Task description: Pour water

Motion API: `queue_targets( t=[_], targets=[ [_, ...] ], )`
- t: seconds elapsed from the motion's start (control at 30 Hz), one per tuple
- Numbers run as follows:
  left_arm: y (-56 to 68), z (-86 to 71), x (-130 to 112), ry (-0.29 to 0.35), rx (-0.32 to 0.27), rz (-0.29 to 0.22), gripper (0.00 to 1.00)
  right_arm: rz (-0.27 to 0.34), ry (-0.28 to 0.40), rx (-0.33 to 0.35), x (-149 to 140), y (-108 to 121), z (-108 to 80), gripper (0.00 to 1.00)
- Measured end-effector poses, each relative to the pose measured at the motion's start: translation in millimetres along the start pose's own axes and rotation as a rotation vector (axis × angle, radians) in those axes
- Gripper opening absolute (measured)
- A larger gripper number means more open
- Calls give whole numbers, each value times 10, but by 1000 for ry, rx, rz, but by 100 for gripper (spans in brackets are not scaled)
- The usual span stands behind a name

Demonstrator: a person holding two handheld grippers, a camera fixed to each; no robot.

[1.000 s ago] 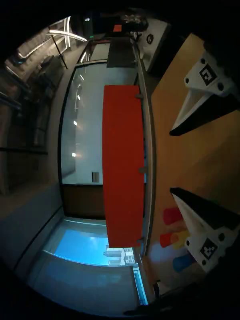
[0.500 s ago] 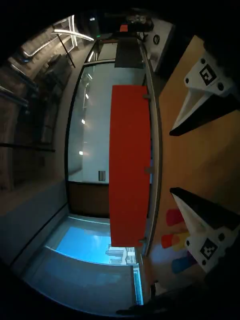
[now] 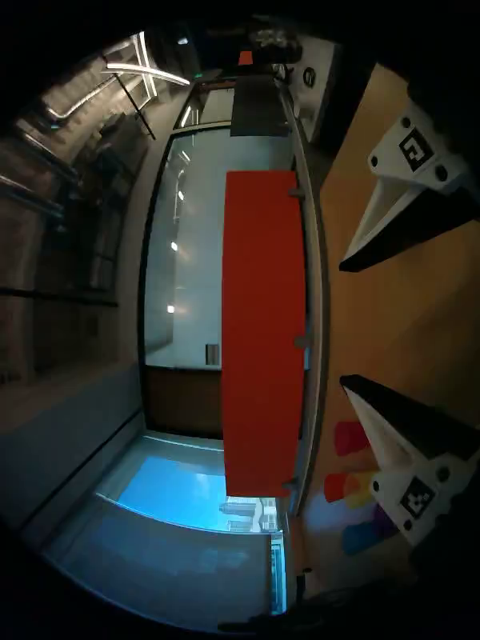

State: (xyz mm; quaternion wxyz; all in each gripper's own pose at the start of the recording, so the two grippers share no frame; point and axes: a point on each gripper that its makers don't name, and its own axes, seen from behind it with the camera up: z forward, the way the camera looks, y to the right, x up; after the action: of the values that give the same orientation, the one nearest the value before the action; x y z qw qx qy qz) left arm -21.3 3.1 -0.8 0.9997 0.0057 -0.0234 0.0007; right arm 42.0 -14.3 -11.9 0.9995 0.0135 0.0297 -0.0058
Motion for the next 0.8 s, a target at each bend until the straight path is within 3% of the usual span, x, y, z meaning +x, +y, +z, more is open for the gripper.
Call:
queue_targets(
  t=[0.53, 0.8],
  targets=[
    [-1, -4, 1, 0, 0, 0, 80, 64, -2, -19, -187, 150, 30, 99],
    [5, -3, -1, 0, 0, 0, 80, 68, -9, -27, -278, 194, 54, 100]
  ],
)
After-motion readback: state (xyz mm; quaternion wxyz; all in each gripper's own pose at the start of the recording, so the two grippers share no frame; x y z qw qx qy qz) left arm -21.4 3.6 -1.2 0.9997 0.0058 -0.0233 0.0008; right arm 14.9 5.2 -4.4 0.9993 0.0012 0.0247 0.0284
